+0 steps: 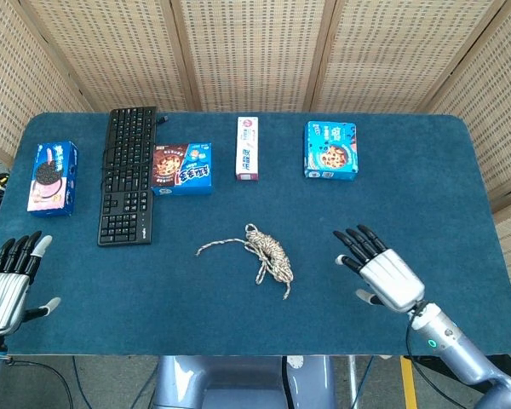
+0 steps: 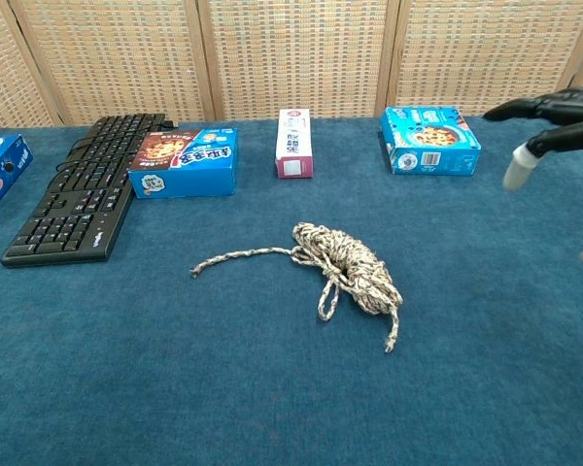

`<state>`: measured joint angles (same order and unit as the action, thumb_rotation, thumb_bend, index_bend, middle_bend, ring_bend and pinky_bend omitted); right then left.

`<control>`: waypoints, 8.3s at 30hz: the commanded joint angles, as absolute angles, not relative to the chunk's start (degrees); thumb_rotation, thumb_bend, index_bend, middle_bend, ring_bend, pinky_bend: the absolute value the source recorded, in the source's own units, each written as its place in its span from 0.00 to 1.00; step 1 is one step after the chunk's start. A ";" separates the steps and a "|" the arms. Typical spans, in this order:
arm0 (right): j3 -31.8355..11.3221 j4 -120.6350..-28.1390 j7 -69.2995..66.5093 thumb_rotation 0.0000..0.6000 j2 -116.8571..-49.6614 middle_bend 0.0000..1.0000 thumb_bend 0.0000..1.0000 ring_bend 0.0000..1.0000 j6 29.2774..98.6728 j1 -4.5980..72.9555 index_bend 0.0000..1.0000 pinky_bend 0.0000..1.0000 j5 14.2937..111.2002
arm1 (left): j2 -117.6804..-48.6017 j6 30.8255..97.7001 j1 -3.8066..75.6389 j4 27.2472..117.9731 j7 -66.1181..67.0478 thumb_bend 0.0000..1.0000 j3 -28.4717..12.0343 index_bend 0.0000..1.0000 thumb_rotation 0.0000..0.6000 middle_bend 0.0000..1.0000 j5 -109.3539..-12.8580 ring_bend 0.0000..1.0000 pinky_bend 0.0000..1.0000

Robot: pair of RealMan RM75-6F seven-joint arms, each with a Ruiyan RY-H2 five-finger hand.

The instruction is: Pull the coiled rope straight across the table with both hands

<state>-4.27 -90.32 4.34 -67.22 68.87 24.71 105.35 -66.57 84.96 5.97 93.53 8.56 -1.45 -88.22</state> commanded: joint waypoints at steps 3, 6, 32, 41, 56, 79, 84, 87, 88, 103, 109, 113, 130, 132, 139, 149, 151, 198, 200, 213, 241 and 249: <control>-5.89 -92.84 10.27 1.00 -71.14 0.00 0.09 0.00 58.39 32.02 0.34 0.00 104.91 | -66.92 83.95 6.38 93.34 9.11 0.00 -1.41 0.00 1.00 0.00 -87.75 0.00 0.00; -5.88 -93.22 13.86 1.00 -72.91 0.00 0.13 0.00 54.17 34.14 0.36 0.00 104.07 | -67.14 83.52 6.57 93.31 9.48 0.00 -1.24 0.00 1.00 0.00 -87.83 0.00 0.00; -4.29 -84.17 28.16 1.00 -89.46 0.00 0.27 0.00 47.69 39.51 0.45 0.00 96.17 | -67.34 82.93 7.04 93.44 9.66 0.00 -0.79 0.00 1.00 0.00 -88.05 0.00 0.00; -3.93 -83.19 30.59 1.00 -90.51 0.00 0.28 0.00 47.02 39.97 0.47 0.00 93.04 | -67.47 82.52 7.28 93.44 10.00 0.00 -0.75 0.00 1.00 0.00 -87.87 0.00 0.00; -2.81 -81.15 32.74 1.00 -92.23 0.00 0.33 0.00 46.50 40.65 0.48 0.00 89.15 | -67.54 82.28 7.42 93.48 10.24 0.00 -0.55 0.00 1.00 0.00 -87.82 0.00 0.00; -0.56 -79.30 31.89 1.00 -93.17 0.00 0.45 0.00 48.01 41.29 0.56 0.00 88.13 | -67.64 82.08 7.61 93.36 10.05 0.00 -0.39 0.00 1.00 0.00 -87.81 0.00 0.00; 0.00 -78.29 30.71 1.00 -93.46 0.00 0.50 0.00 49.16 41.37 0.57 0.00 89.24 | -67.69 82.01 7.63 93.33 10.17 0.00 -0.38 0.00 1.00 0.00 -87.68 0.00 0.00; 0.32 -77.66 30.05 1.00 -93.50 0.00 0.53 0.00 49.92 41.46 0.58 0.00 90.11 | -67.73 81.99 7.65 93.35 10.35 0.00 -0.34 0.00 1.00 0.00 -87.73 0.00 0.00; 0.45 -77.47 29.76 1.00 -93.48 0.00 0.54 0.00 50.29 41.47 0.59 0.00 90.49 | -67.74 81.94 7.67 93.36 10.39 0.00 -0.32 0.00 1.00 0.00 -87.73 0.00 0.00; 1.69 -77.94 22.03 1.00 -89.11 0.01 0.58 0.00 58.22 39.80 0.61 0.00 95.22 | -68.28 79.49 8.89 93.35 11.20 0.00 -0.85 0.00 1.00 0.00 -86.09 0.00 0.00; 2.23 -77.33 18.55 1.00 -86.86 0.01 0.58 0.00 60.56 38.85 0.61 0.00 96.14 | -69.31 72.90 13.58 94.07 14.10 0.00 -3.43 0.00 1.00 0.00 -82.64 0.00 0.00; 2.45 -76.76 16.77 1.00 -86.30 0.01 0.58 0.00 61.27 38.34 0.62 0.00 96.19 | -70.95 68.86 17.06 94.55 17.14 0.00 -5.56 0.10 1.00 0.00 -79.85 0.00 0.00; 3.02 -74.42 10.96 1.00 -86.41 0.01 0.58 0.00 61.20 38.00 0.62 0.00 96.50 | -90.61 57.10 34.41 84.22 30.53 0.24 -14.09 0.41 1.00 0.00 -64.79 0.00 0.00; 3.06 -74.16 10.58 1.00 -86.58 0.01 0.59 0.00 61.09 38.03 0.62 0.00 96.55 | -92.80 57.01 35.60 82.39 31.02 0.25 -14.21 0.42 1.00 0.00 -64.21 0.00 0.00; 3.15 -73.47 10.11 1.00 -87.17 0.02 0.59 0.00 60.65 38.12 0.62 0.00 96.64 | -100.03 56.04 40.14 77.07 35.95 0.25 -14.80 0.42 1.00 0.00 -59.38 0.00 0.00; 3.07 -72.28 9.26 1.00 -88.23 0.02 0.59 0.00 60.14 38.31 0.62 0.00 96.55 | -103.09 54.55 43.06 73.02 39.51 0.28 -13.65 0.42 1.00 0.00 -54.88 0.00 0.00; 3.08 -72.01 9.13 1.00 -88.41 0.02 0.59 0.00 60.08 38.34 0.62 0.00 96.56 | -103.26 54.27 43.30 72.89 39.00 0.29 -13.72 0.42 1.00 0.00 -54.33 0.00 0.00; 3.17 -70.47 8.53 1.00 -89.25 0.02 0.59 0.00 59.81 38.44 0.63 0.00 96.52 | -105.40 54.00 48.75 70.73 40.16 0.35 -13.53 0.44 1.00 0.00 -44.50 0.00 0.00; 3.17 -70.26 8.41 1.00 -89.39 0.02 0.59 0.00 59.80 38.45 0.63 0.00 96.52 | -105.40 53.96 48.89 70.56 40.45 0.35 -13.35 0.44 1.00 0.00 -44.16 0.00 0.00; 3.22 -69.51 7.98 1.00 -89.62 0.02 0.59 0.00 59.79 38.46 0.62 0.00 96.50 | -106.26 53.87 49.64 69.33 41.00 0.37 -12.39 0.50 1.00 0.00 -43.17 0.00 0.00; 3.22 -69.45 7.26 1.00 -89.17 0.02 0.59 0.00 60.34 38.37 0.63 0.00 96.65 | -107.29 54.90 50.12 68.40 42.24 0.44 -11.96 0.64 1.00 0.00 -42.06 0.00 0.00; 3.14 -69.25 7.08 1.00 -89.16 0.02 0.59 0.00 60.44 38.29 0.63 0.00 96.50 | -106.96 55.60 50.18 68.67 42.50 0.45 -12.13 0.66 1.00 0.00 -42.22 0.00 0.00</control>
